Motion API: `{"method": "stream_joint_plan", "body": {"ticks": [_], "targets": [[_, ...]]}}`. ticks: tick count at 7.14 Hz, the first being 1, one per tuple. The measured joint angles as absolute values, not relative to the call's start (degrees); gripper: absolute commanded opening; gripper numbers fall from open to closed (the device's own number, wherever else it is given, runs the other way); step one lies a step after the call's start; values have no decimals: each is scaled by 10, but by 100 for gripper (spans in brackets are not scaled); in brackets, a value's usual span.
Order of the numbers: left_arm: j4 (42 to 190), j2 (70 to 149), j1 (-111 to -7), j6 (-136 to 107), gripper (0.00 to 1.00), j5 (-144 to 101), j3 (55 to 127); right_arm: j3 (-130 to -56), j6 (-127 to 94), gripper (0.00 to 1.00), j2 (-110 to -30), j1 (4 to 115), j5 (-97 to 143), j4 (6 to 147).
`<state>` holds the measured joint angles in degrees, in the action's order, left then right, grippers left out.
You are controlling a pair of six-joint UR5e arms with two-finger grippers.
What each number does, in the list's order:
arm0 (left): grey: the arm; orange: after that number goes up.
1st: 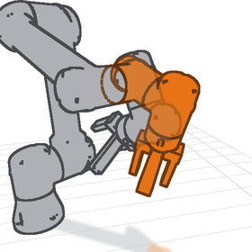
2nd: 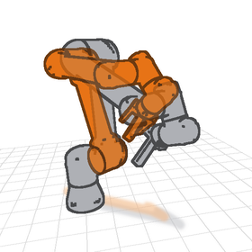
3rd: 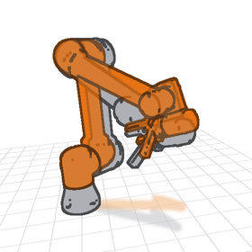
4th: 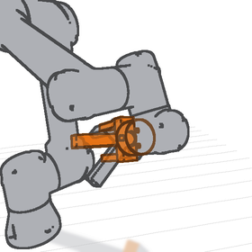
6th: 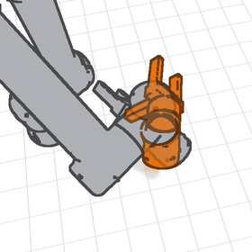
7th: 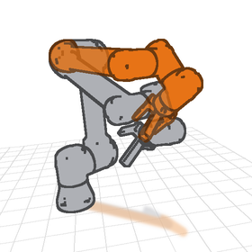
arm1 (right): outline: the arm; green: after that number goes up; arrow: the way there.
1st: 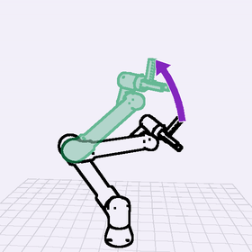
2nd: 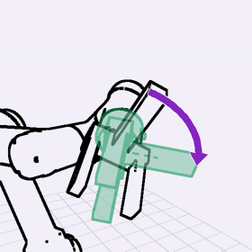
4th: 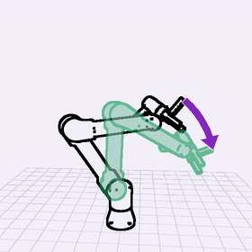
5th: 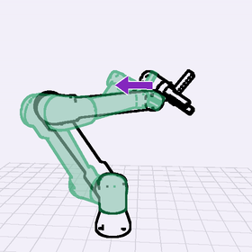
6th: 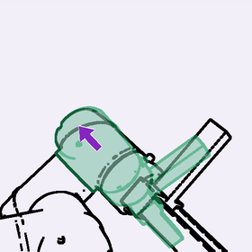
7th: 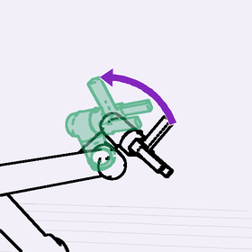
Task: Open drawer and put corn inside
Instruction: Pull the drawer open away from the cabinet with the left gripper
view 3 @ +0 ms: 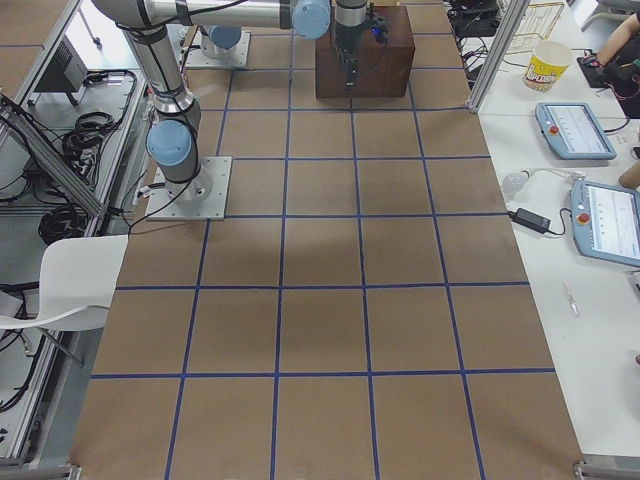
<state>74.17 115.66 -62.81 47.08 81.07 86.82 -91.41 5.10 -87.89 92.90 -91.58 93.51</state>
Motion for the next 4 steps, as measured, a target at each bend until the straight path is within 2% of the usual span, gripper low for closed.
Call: {"method": "stream_joint_plan", "body": {"ticks": [4], "targets": [[743, 1157, -606, 495, 100, 814, 866, -914, 51, 100, -879, 928, -916, 935]]}}
